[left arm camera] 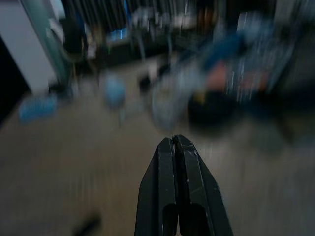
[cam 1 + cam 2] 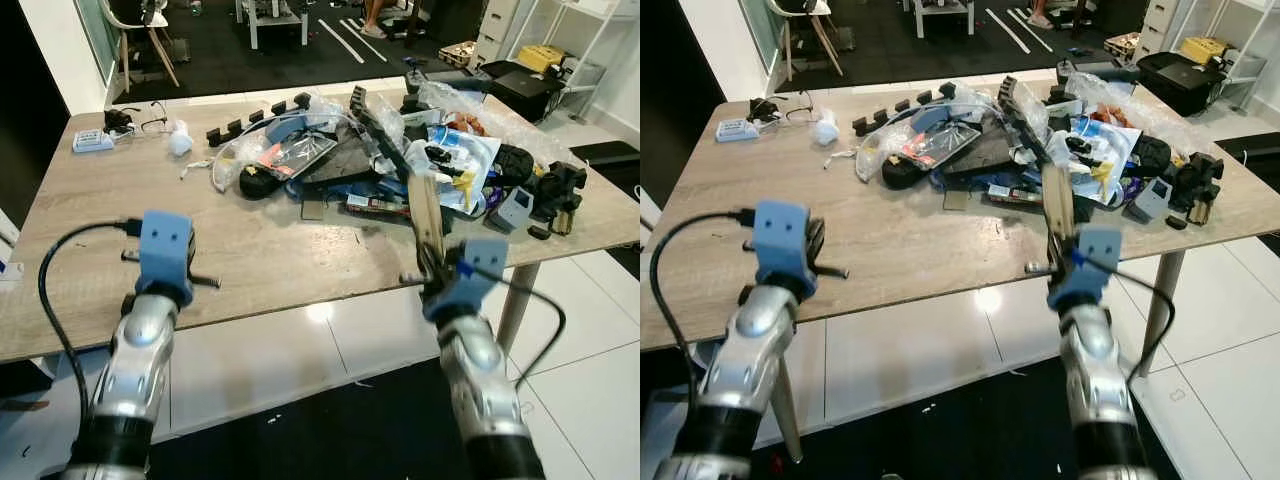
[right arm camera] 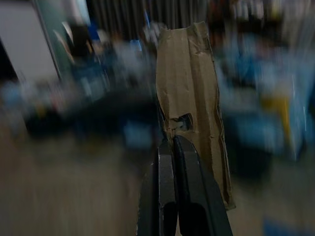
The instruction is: Picking trash to rubbish bin
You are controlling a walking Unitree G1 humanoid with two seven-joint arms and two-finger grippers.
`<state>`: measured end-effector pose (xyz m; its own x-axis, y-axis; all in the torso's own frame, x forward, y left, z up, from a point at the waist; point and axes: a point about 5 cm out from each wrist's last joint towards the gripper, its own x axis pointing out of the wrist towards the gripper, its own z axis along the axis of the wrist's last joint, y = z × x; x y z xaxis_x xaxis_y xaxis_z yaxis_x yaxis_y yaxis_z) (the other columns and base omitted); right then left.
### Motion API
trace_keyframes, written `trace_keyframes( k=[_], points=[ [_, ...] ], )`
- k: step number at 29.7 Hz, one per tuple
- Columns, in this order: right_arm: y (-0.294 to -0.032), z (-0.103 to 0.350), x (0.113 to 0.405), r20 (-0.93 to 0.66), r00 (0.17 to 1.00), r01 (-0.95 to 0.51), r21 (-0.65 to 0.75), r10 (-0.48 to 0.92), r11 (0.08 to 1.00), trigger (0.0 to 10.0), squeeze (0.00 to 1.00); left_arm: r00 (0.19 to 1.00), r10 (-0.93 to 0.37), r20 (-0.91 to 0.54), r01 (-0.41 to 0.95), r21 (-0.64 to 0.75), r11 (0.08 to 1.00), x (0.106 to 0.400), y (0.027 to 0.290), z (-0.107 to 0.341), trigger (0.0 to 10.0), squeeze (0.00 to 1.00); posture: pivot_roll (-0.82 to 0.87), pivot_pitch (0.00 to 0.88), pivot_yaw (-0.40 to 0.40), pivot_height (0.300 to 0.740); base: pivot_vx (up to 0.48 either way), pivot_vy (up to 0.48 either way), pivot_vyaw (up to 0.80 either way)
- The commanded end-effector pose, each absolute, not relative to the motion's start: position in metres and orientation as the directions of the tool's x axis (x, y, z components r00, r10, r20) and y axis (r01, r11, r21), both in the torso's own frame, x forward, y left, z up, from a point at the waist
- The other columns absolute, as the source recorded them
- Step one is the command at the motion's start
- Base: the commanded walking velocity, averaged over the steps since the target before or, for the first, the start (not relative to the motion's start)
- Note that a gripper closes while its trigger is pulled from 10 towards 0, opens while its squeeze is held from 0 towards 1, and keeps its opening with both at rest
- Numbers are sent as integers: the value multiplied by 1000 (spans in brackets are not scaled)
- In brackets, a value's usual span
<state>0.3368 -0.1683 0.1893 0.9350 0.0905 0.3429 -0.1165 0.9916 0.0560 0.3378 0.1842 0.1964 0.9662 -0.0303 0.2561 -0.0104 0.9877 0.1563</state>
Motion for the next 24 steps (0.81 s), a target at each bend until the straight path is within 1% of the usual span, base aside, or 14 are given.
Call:
trace_keyframes(
  k=[1, 8, 9, 10, 11, 12, 13, 15, 17, 19, 21, 24],
  points=[
    [-171, 189, 334, 351, 932, -120, 53, 94, 991, 10000, 0, 966, -22, 259, -19, 155, 988, 335, 191, 197, 10000, 0, 36, 70, 11, 740, 0, 0, 0],
    [-174, 183, 334, 325, 941, -117, 40, 98, 992, 10000, 0, 970, -23, 243, -17, 163, 987, 333, 191, 190, 10000, 0, 35, 73, 7, 740, 0, 0, 0],
    [-177, 160, 323, 250, 964, -107, 43, 93, 993, 10000, 0, 986, -17, 168, -13, 176, 984, 317, 193, 164, 10000, 0, 29, 103, -2, 740, 0, 0, 0],
    [-177, 160, 323, 250, 964, -107, 43, 93, 993, 10000, 0, 986, -17, 168, -13, 176, 984, 317, 193, 164, 10000, 0, 29, 103, -2, 740, 0, 0, 0],
    [-179, 143, 313, 197, 976, -99, 51, 87, 994, 10000, 0, 994, -11, 109, -9, 181, 983, 303, 194, 145, 10000, 0, 28, 107, -3, 740, 0, 0, 0],
    [-179, 143, 313, 197, 976, -99, 51, 87, 994, 10000, 0, 994, -11, 109, -9, 181, 983, 303, 194, 145, 10000, 0, 28, 107, -3, 740, 0, 0, 0],
    [-179, 136, 309, 173, 982, -93, 60, 82, 994, 10000, 0, 997, -7, 76, -7, 182, 983, 295, 194, 135, 10000, 0, 26, 109, -6, 740, 0, 0, 0],
    [-178, 135, 309, 169, 982, -94, 66, 82, 993, 10000, 0, 998, -1, 70, -11, 182, 983, 294, 194, 132, 10000, 0, 25, 109, -9, 740, 0, 0, 0],
    [-176, 143, 317, 193, 977, -103, 64, 89, 993, 10000, 0, 995, 3, 102, -20, 162, 987, 305, 192, 143, 10000, 0, 20, 104, -13, 740, 0, 0, 0],
    [-176, 143, 317, 193, 977, -103, 64, 89, 993, 10000, 0, 995, 3, 102, -20, 162, 987, 305, 192, 143, 10000, 0, 20, 104, -13, 740, 0, 0, 0],
    [-175, 146, 319, 200, 976, -105, 69, 90, 992, 10000, 0, 992, 0, 123, -19, 151, 988, 312, 190, 150, 10000, 0, 16, 107, -13, 740, 0, 0, 0],
    [-174, 143, 317, 196, 976, -110, 75, 93, 991, 10000, 0, 993, -8, 122, -11, 152, 988, 310, 187, 149, 10000, 0, 17, 108, -13, 740, 0, 0, 0]
  ],
)
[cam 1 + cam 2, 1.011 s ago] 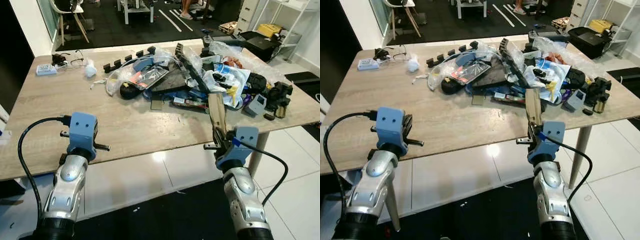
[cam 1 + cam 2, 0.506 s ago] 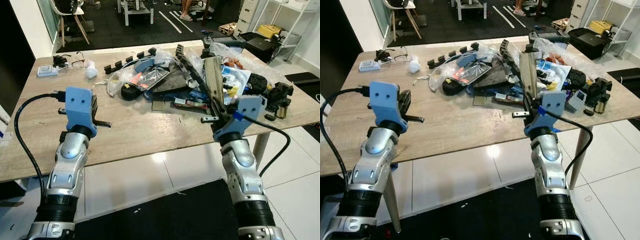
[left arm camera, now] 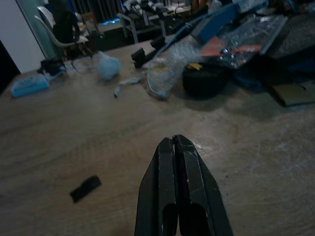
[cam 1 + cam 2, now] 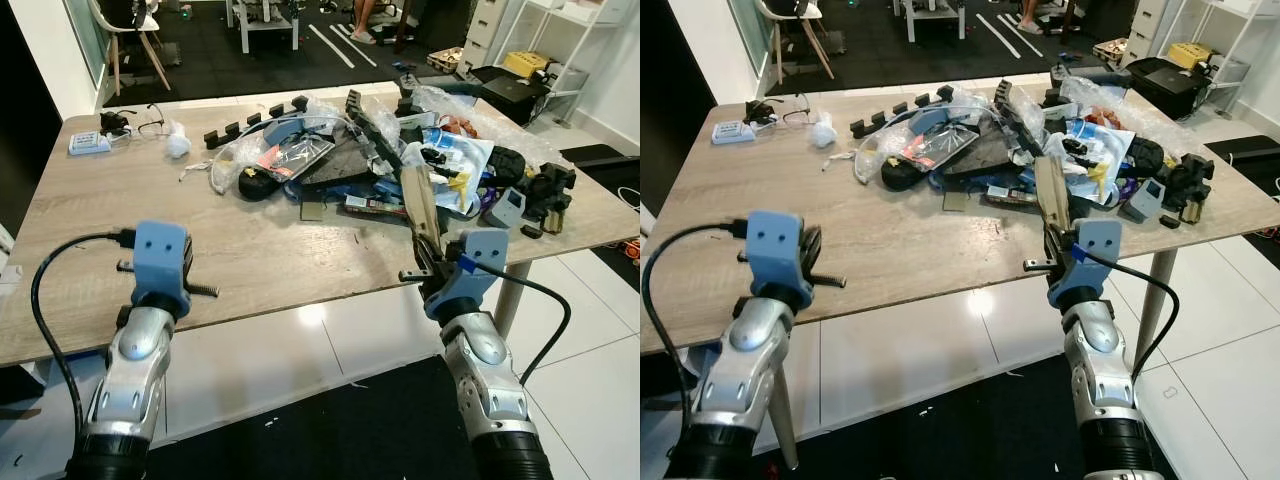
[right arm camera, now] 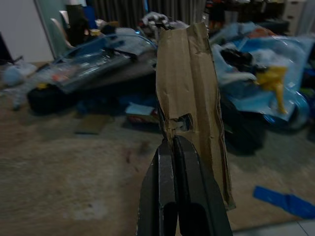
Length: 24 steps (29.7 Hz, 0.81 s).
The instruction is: Picking trash to rubbish bin
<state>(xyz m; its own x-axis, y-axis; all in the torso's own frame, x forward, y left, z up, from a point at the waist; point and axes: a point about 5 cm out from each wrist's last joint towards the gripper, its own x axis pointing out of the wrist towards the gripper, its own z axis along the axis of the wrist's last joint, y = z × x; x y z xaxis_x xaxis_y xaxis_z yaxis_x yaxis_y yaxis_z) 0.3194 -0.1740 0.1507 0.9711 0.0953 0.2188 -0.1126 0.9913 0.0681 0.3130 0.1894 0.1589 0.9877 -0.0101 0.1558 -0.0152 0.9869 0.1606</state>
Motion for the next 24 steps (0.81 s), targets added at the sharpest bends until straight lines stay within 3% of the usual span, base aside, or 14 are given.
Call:
trace_keyframes(
  k=[1, 24],
  points=[
    [-173, 142, 316, 195, 976, -112, 75, 96, 991, 10000, 0, 993, -10, 119, -8, 153, 988, 308, 187, 148, 10000, 0, 17, 108, -13, 740, 0, 0, 0],
    [-169, 139, 312, 184, 976, -133, 90, 114, 987, 10000, 0, 991, -27, 131, 4, 178, 984, 302, 183, 150, 10000, 0, 20, 110, -21, 740, 0, 0, 0]
  ],
)
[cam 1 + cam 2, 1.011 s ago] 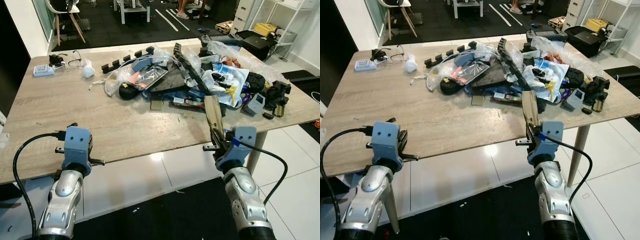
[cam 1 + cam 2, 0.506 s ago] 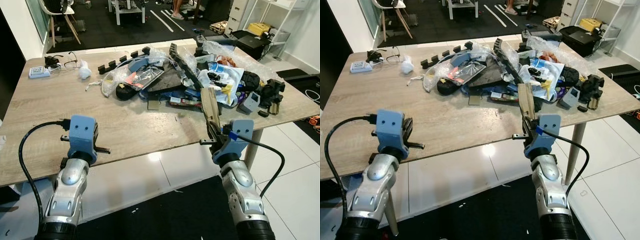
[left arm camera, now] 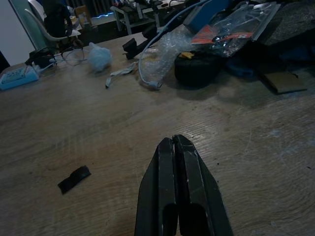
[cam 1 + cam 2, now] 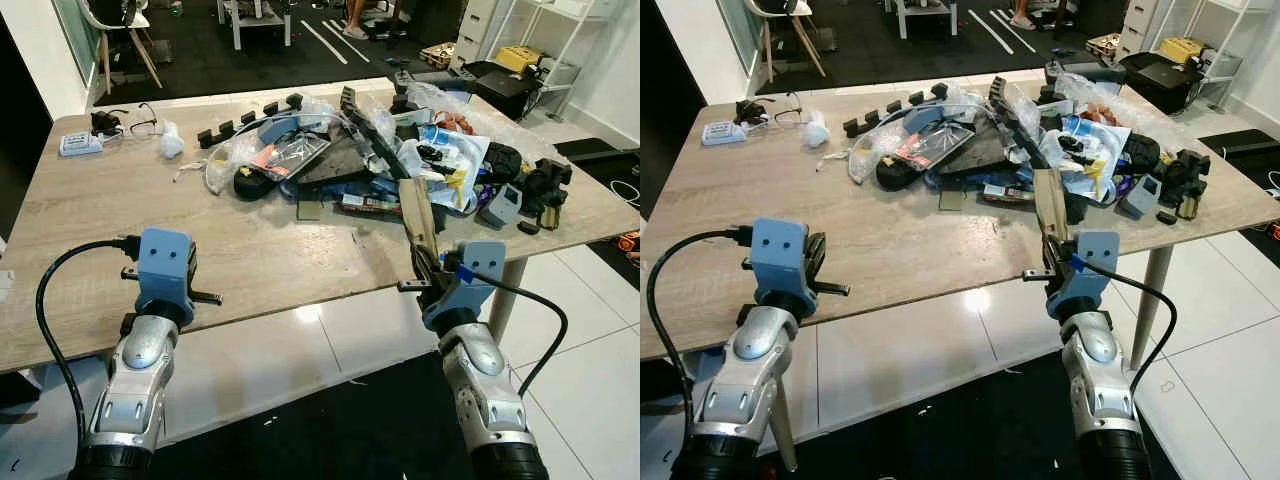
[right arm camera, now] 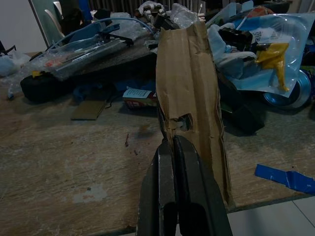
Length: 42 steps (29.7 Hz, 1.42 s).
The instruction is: Picking trash to rubbish bin
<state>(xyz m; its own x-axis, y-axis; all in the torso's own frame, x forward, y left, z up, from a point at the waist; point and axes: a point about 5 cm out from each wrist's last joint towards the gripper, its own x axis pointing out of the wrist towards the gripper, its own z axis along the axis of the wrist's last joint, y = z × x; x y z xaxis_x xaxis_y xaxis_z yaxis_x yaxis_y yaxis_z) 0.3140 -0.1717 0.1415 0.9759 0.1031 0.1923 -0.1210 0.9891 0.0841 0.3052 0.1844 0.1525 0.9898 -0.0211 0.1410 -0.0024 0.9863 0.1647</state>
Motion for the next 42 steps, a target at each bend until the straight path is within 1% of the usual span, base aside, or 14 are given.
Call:
trace_keyframes(
  k=[1, 5, 10, 15, 35, 39, 42],
  points=[
    [-169, 139, 312, 184, 976, -133, 90, 114, 987, 10000, 0, 991, -27, 131, 4, 178, 984, 302, 183, 150, 10000, 0, 20, 110, -21, 740, 0, 0, 0],
    [-168, 139, 313, 184, 976, -136, 91, 117, 987, 10000, 0, 991, -29, 133, 4, 183, 983, 301, 183, 150, 10000, 0, 22, 111, -22, 740, 0, 0, 0],
    [-168, 139, 313, 184, 976, -138, 91, 119, 986, 10000, 0, 990, -37, 132, 10, 199, 980, 300, 182, 150, 10000, 0, 22, 112, -22, 740, 0, -480, 0],
    [-167, 139, 313, 185, 975, -138, 91, 120, 986, 10000, 0, 991, -18, 131, -3, 160, 987, 300, 185, 149, 10000, 0, 24, 114, -23, 740, 0, 0, 0],
    [-166, 139, 313, 185, 975, -143, 93, 124, 985, 10000, 0, 991, -25, 132, 2, 178, 984, 300, 185, 151, 10000, 0, 28, 115, -22, 740, 0, 0, 0],
    [-166, 140, 314, 185, 975, -143, 93, 124, 985, 10000, 0, 990, -33, 139, 5, 198, 980, 299, 184, 152, 10000, 0, 27, 115, -23, 740, 0, -480, 0],
    [-166, 140, 314, 186, 975, -143, 93, 124, 985, 10000, 0, 990, -28, 140, 4, 169, 986, 300, 183, 151, 10000, 0, 27, 115, -24, 740, 0, -160, 0]
  ],
)
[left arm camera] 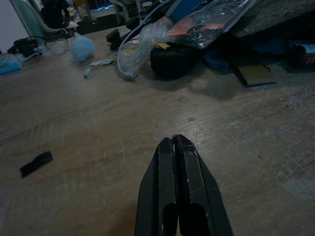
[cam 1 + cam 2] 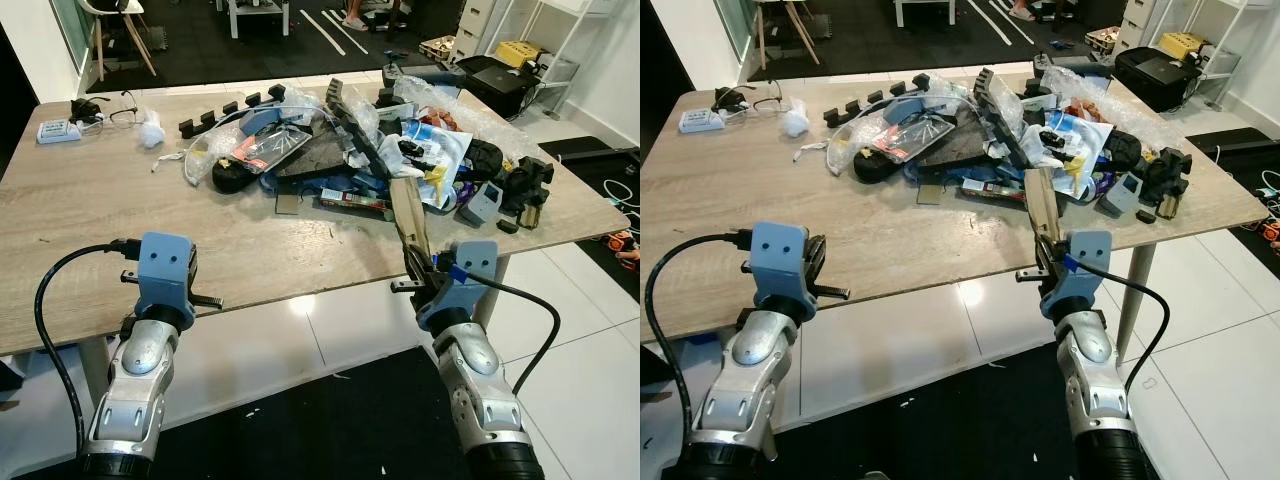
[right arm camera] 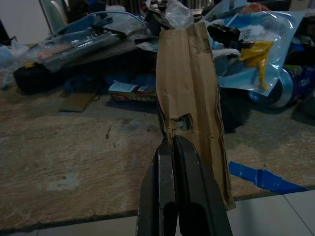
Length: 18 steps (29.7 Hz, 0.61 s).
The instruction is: Picking trash to rubbish bin
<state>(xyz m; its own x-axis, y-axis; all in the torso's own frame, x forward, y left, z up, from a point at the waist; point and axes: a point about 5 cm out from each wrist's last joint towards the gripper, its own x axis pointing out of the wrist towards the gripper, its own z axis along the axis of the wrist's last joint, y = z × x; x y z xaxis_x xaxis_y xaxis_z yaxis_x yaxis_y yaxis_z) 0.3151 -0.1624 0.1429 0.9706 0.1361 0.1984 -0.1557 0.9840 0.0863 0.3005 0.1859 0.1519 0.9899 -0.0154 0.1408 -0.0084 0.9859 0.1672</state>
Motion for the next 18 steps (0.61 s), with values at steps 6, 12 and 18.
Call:
trace_keyframes(
  k=[6, 12, 18],
  points=[
    [-165, 140, 314, 185, 975, -144, 92, 126, 985, 10000, 0, 991, -23, 133, 1, 158, 987, 300, 183, 151, 10000, 0, 27, 114, -25, 740, 0, 0, 0],
    [-165, 140, 314, 184, 975, -145, 91, 127, 985, 10000, 0, 991, -24, 130, 3, 157, 988, 300, 182, 150, 10000, 0, 27, 114, -25, 740, 0, 0, 0],
    [-165, 139, 314, 182, 975, -148, 90, 130, 985, 10000, 0, 992, -21, 128, 2, 153, 988, 301, 182, 150, 10000, 0, 25, 109, -27, 740, 0, 0, 0]
  ],
)
